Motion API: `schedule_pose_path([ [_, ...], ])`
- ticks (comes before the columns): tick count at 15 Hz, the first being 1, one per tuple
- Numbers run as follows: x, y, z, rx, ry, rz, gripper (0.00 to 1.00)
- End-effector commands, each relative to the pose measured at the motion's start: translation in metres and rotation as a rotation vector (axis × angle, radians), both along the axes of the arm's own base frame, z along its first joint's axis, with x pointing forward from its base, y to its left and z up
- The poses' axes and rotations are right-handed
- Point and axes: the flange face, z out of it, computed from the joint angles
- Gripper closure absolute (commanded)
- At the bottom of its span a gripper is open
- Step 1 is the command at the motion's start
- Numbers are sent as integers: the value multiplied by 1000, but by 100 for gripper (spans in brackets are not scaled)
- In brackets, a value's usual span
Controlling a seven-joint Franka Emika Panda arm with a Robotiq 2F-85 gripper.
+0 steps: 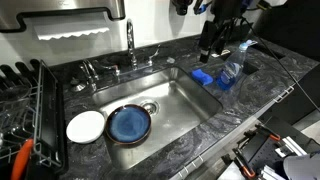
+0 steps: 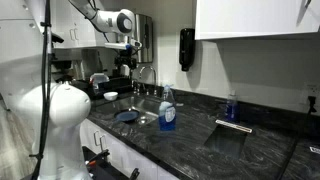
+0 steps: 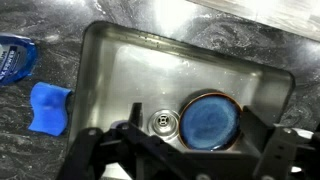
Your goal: Open the tap
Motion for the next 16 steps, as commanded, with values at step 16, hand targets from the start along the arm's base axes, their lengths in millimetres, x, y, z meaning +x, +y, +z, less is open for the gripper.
schedule_pose_path([
  [16, 135, -65, -69, 42, -244, -887, 0],
])
